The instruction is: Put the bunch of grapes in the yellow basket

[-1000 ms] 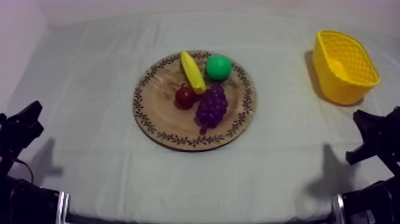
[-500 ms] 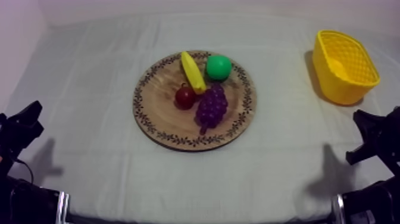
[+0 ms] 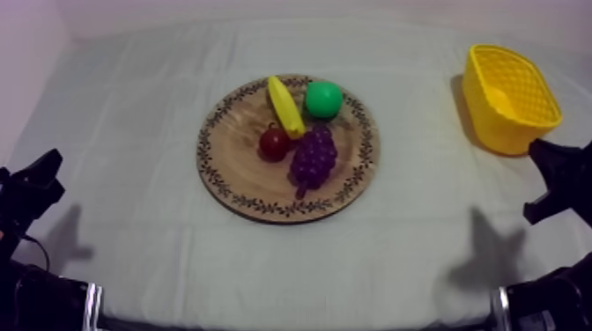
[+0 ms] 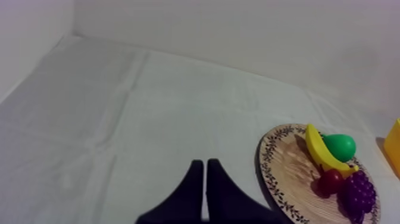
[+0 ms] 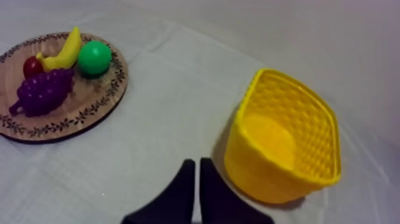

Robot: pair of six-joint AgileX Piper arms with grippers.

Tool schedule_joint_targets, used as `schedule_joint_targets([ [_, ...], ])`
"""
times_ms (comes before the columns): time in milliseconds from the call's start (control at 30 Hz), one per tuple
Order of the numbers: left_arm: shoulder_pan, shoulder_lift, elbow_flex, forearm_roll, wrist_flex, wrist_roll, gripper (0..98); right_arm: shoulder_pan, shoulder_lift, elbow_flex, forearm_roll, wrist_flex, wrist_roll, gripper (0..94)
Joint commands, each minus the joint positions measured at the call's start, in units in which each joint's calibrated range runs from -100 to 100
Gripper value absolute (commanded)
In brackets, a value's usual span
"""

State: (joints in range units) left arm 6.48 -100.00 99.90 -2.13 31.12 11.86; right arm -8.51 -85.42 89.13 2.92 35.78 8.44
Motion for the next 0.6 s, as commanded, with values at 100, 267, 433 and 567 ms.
schedule_joint_targets([
  [100, 0.0, 0.0, 0.0, 0.00, 0.0, 0.0, 0.1, -1.9, 11.4, -12.6, -1.3, 4.2, 3.5, 0.5],
  [267, 0.0, 0.0, 0.0, 0.00, 0.0, 0.0, 0.1, -4.4, 21.4, -22.5, -2.2, 6.4, 5.6, 0.6],
  [433, 0.0, 0.0, 0.0, 0.00, 0.0, 0.0, 0.1, -7.7, 32.5, -35.0, -2.7, 12.3, 6.2, 0.6],
  [567, 0.0, 0.0, 0.0, 0.00, 0.0, 0.0, 0.1, -10.9, 41.6, -45.8, -2.6, 18.6, 5.2, 0.6],
])
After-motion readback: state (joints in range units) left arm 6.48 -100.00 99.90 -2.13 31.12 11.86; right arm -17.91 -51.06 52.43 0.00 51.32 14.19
